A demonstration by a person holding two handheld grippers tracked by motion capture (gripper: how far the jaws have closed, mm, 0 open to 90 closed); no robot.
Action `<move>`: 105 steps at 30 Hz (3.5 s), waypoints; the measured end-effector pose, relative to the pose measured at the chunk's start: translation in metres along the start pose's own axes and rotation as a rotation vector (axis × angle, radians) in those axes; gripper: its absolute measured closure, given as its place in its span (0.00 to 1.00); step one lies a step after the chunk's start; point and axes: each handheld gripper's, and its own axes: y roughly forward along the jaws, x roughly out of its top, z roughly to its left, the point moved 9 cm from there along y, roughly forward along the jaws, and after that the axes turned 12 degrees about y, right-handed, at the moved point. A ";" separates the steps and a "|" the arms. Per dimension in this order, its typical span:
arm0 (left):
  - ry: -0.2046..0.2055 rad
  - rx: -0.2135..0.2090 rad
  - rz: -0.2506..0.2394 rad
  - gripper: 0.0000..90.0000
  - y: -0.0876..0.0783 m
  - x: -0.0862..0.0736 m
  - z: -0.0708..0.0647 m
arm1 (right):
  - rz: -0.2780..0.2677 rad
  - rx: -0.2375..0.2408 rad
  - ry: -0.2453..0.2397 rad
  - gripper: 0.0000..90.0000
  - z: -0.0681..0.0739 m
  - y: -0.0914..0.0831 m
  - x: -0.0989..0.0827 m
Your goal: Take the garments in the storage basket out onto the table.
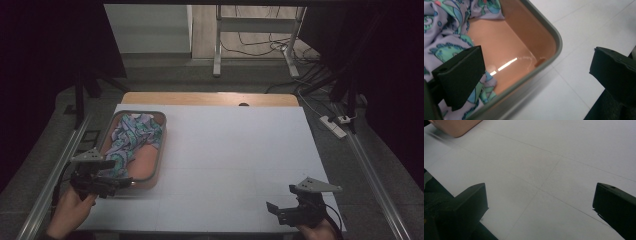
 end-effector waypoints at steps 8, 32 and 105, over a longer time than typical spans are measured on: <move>-0.026 0.020 -0.001 0.00 0.006 0.012 0.017 | 0.003 -0.003 -0.005 0.00 0.000 0.000 0.000; 0.001 0.083 0.081 0.01 0.030 0.042 0.067 | 0.012 -0.001 -0.007 0.00 0.001 0.001 -0.001; -0.176 0.108 0.555 0.83 0.095 0.033 0.148 | 0.034 0.009 -0.028 0.00 0.003 0.003 -0.003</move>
